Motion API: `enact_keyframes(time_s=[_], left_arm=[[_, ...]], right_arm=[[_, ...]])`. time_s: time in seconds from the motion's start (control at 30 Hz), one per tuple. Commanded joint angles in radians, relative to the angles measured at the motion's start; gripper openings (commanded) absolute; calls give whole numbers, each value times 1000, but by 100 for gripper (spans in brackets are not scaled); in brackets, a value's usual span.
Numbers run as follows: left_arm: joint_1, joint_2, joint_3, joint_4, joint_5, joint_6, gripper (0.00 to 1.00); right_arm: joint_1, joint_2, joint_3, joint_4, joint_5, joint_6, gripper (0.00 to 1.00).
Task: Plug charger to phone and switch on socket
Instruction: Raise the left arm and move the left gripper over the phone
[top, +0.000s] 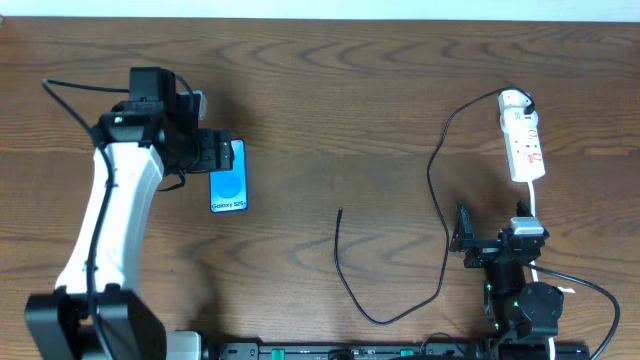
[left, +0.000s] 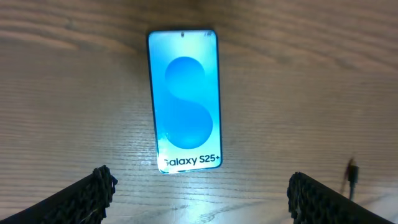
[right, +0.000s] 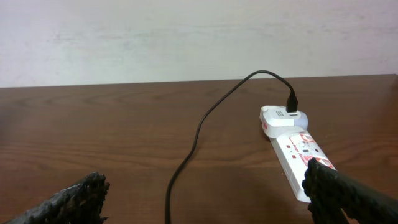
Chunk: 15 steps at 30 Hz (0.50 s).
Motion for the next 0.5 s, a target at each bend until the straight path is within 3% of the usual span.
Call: enact_keyframes(time_s=[0.0,0.23,0.47], left_arm=[[5,49,22,6,-14,-13,91],[-5,92,22,31,-19,-13,91],[-43,101,22,37,-124,-17,91]], right_arm=[[6,-3,-4,-1,4,10,99],[6,-3,-4,-2,4,10,99],[6,-3,-4,-2,4,10,99]])
